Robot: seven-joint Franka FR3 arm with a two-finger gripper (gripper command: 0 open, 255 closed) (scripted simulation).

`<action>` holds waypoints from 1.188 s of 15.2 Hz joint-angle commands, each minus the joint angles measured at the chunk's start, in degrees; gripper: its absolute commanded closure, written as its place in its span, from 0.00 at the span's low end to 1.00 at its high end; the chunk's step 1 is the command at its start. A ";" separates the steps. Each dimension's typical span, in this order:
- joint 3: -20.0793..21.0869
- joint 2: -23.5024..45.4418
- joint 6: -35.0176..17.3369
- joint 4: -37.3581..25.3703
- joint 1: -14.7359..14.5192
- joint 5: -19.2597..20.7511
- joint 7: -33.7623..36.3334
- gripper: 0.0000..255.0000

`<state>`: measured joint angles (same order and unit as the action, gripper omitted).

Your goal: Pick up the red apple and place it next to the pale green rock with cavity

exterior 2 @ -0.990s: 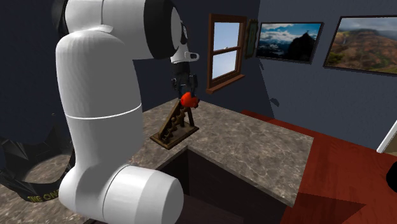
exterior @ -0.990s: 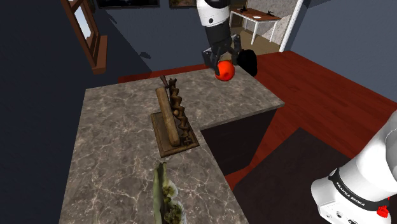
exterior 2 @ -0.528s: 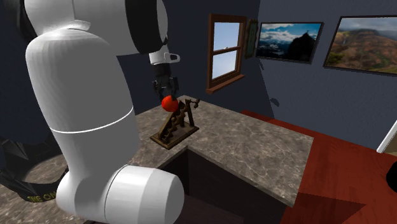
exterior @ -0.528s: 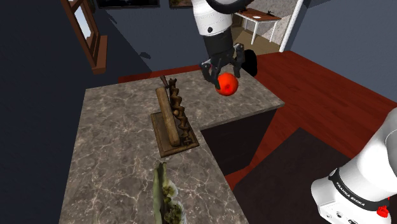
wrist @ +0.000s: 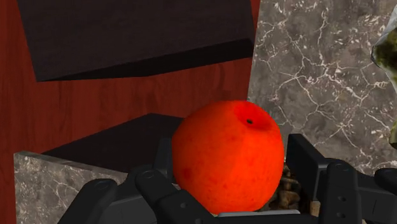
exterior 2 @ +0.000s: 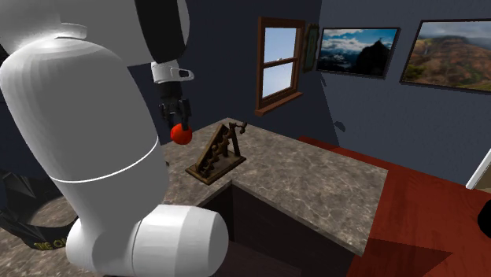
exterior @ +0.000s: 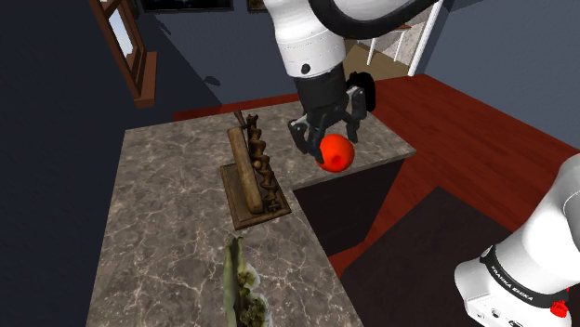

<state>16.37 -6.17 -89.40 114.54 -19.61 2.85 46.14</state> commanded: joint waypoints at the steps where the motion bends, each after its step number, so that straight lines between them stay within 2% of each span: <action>1: 1.29 -1.64 0.32 1.38 -1.22 -1.39 2.22 1.00; 9: 7.38 -3.34 0.75 2.63 -6.35 -6.48 12.27 1.00; 18: 13.98 -0.95 -0.14 0.64 -11.34 -10.21 23.36 1.00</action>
<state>29.89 -7.73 -88.80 115.05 -30.67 -7.30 68.70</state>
